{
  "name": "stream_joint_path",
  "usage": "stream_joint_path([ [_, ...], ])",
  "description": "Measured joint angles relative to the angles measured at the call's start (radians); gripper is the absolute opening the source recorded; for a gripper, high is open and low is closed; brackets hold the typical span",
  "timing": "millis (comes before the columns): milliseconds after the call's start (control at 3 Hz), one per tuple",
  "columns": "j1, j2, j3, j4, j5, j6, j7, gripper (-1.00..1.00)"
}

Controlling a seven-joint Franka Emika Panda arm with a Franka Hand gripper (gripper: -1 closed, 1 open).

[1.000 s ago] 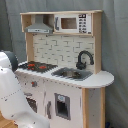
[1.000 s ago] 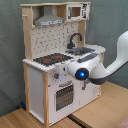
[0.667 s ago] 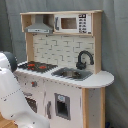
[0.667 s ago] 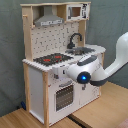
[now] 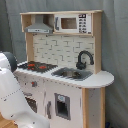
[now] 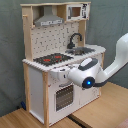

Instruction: Play with the kitchen

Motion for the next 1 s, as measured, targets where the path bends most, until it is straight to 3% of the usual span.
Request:
stream_joint_path([
  [1000,0.001,0.043,-0.004,-0.152,-0.223,0.089,0.170,1.00],
])
